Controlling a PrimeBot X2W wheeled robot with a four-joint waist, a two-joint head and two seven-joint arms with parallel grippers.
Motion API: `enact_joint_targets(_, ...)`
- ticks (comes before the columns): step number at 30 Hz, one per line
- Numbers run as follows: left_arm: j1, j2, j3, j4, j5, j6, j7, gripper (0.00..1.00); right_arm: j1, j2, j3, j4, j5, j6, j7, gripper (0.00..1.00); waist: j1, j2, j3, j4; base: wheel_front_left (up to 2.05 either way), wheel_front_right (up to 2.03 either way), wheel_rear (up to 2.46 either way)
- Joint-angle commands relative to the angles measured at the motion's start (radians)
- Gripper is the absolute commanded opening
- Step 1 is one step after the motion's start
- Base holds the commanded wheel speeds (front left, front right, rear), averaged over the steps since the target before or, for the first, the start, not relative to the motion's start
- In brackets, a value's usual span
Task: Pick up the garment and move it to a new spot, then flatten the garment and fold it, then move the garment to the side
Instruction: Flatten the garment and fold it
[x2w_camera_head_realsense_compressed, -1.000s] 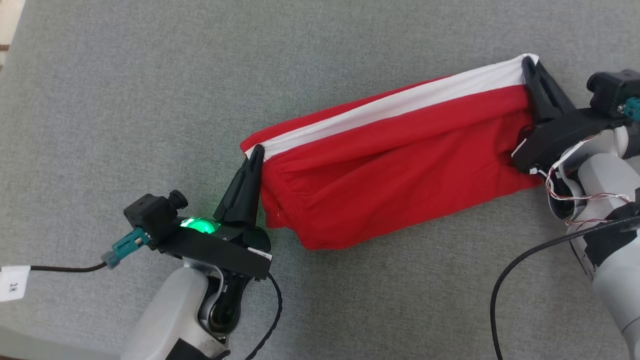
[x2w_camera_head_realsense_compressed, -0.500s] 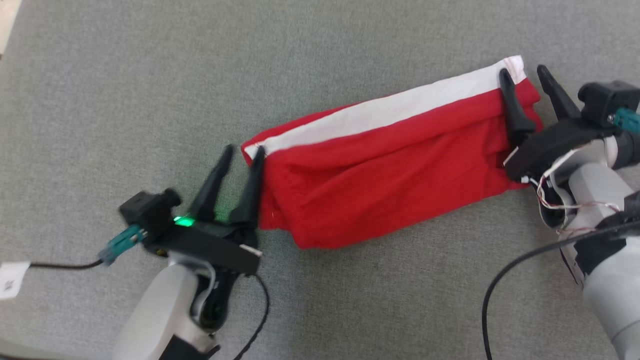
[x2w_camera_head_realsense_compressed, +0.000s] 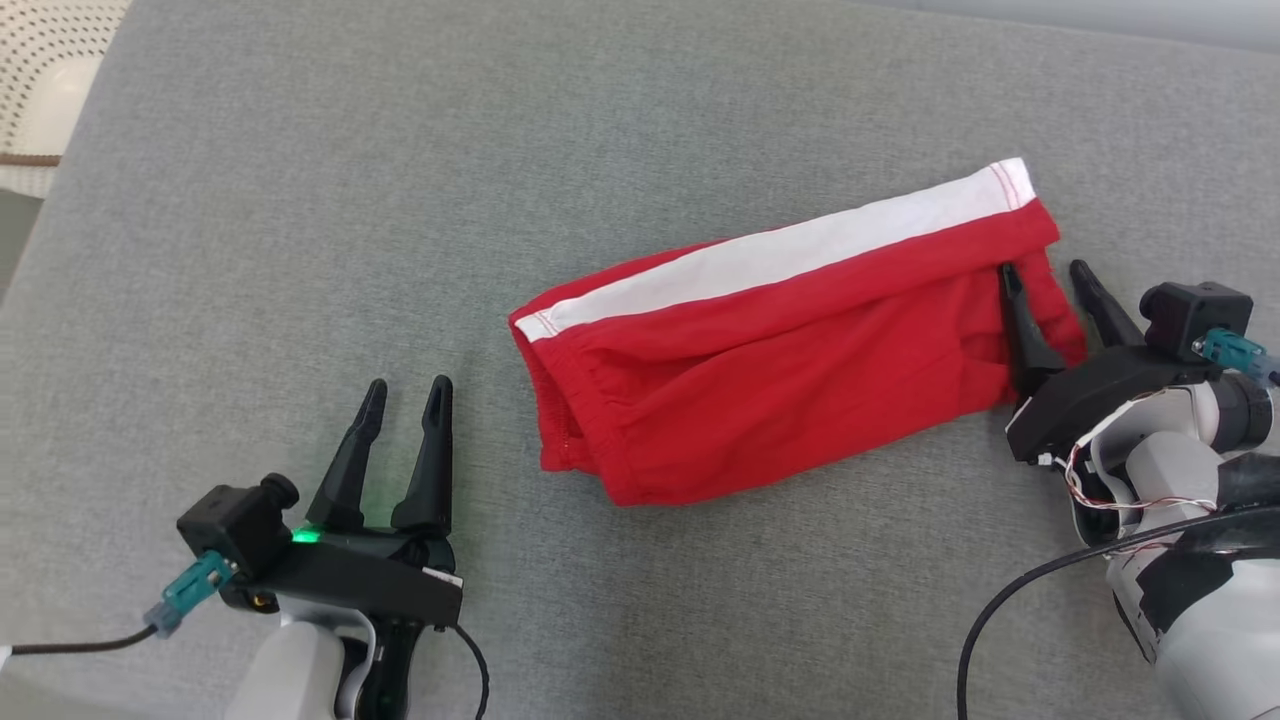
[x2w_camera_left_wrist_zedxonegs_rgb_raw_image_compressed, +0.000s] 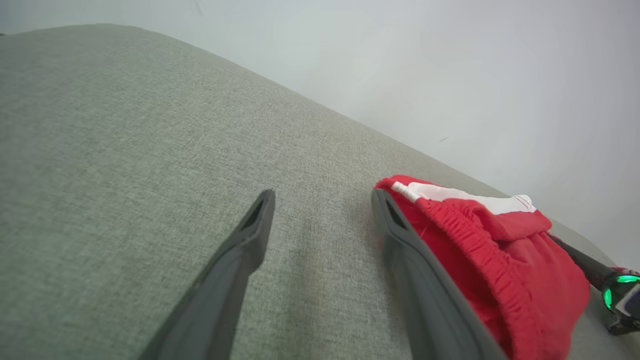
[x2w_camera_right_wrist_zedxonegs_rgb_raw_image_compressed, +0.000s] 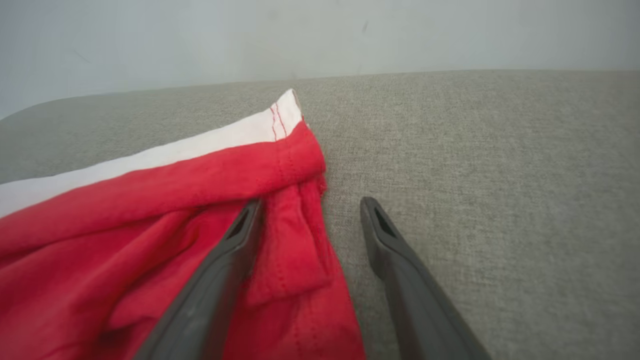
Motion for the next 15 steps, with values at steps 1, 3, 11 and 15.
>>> enact_joint_targets(1,0.025,0.000,0.003,-0.005,-0.004,0.000,-0.001,1.00,0.021,0.018,0.007,0.023,0.010,-0.001,0.000,1.00,0.0002,0.0001,0.003,0.011,0.00,0.00,0.00)
enact_joint_targets(3,0.026,0.001,0.001,-0.014,-0.006,0.000,-0.001,1.00,0.020,0.031,0.018,0.045,0.020,-0.001,0.001,1.00,0.0002,0.0001,0.004,0.018,0.00,0.00,0.00)
enact_joint_targets(11,0.054,0.001,0.011,-0.017,0.006,0.000,-0.001,1.00,0.039,0.064,0.104,0.121,0.093,0.000,0.010,0.00,0.0002,0.0001,-0.018,0.023,0.00,0.00,0.00)
enact_joint_targets(15,0.071,0.000,0.015,-0.017,0.015,0.000,-0.001,1.00,0.039,0.044,0.085,0.112,0.123,-0.001,0.005,0.00,0.0002,0.0001,-0.045,0.011,0.00,0.00,0.00)
